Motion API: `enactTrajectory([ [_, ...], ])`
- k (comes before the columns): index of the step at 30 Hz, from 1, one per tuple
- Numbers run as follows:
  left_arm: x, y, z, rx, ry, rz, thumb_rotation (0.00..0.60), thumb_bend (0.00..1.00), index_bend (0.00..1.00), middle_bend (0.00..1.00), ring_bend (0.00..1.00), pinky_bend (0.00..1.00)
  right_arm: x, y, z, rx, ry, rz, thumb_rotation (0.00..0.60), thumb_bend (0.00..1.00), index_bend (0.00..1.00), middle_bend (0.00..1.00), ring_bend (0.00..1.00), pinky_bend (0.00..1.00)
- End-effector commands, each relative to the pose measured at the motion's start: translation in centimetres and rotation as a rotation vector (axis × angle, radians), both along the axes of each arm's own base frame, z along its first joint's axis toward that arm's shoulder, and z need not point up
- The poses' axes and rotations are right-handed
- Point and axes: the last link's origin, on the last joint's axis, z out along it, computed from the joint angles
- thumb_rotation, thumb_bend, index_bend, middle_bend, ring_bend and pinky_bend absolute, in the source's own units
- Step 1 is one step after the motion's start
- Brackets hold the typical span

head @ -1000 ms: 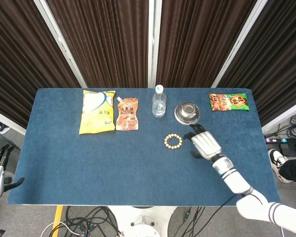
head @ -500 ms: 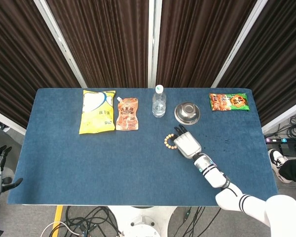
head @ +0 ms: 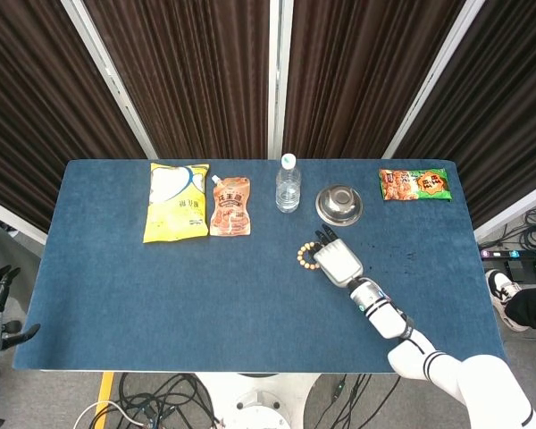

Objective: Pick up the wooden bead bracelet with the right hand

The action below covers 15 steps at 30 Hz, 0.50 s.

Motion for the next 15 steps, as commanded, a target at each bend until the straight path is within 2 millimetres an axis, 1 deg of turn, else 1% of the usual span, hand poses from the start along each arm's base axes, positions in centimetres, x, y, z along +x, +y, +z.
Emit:
enactTrajectory([
  [1, -0.05, -0.04, -0.03, -0.001, -0.002, 0.001, 0.600, 0.00, 0.12, 0.09, 0.00, 0.00, 0.13, 0.20, -0.53, 0.008, -0.002, 0.016, 0.600, 0.28, 0.47, 0.43, 0.14, 0.05],
  [5, -0.10, -0.10, -0.06, -0.004, -0.009, 0.003, 0.600, 0.00, 0.12, 0.09, 0.00, 0.00, -0.11, 0.44, -0.88, 0.014, 0.007, 0.025, 0.600, 0.28, 0.48, 0.43, 0.14, 0.05],
  [8, -0.18, -0.14, -0.02, -0.002, -0.014, 0.003, 0.600, 0.00, 0.12, 0.09, 0.00, 0.00, -0.31, 0.59, -1.03, 0.010, 0.007, 0.029, 0.600, 0.30, 0.52, 0.45, 0.17, 0.05],
  [11, -0.12, -0.05, -0.05, -0.003, -0.017, -0.002, 0.600, 0.00, 0.12, 0.09, 0.00, 0.00, -0.51, 0.53, -0.98, -0.002, -0.014, 0.018, 0.600, 0.35, 0.61, 0.51, 0.22, 0.05],
  [12, -0.09, -0.03, -0.06, -0.004, -0.018, -0.002, 0.600, 0.00, 0.12, 0.09, 0.00, 0.00, -0.59, 0.47, -0.83, -0.006, -0.041, 0.001, 0.600, 0.37, 0.65, 0.53, 0.24, 0.05],
  [14, -0.10, -0.07, -0.05, -0.004, -0.020, -0.001, 0.600, 0.00, 0.12, 0.09, 0.00, 0.00, -0.68, 0.30, -0.43, -0.003, -0.122, -0.055, 0.600, 0.40, 0.68, 0.56, 0.26, 0.06],
  [15, -0.10, -0.08, -0.05, -0.003, -0.021, -0.001, 0.600, 0.00, 0.12, 0.09, 0.00, 0.00, -0.70, 0.22, -0.14, 0.015, -0.221, -0.126, 0.600, 0.41, 0.69, 0.57, 0.27, 0.06],
])
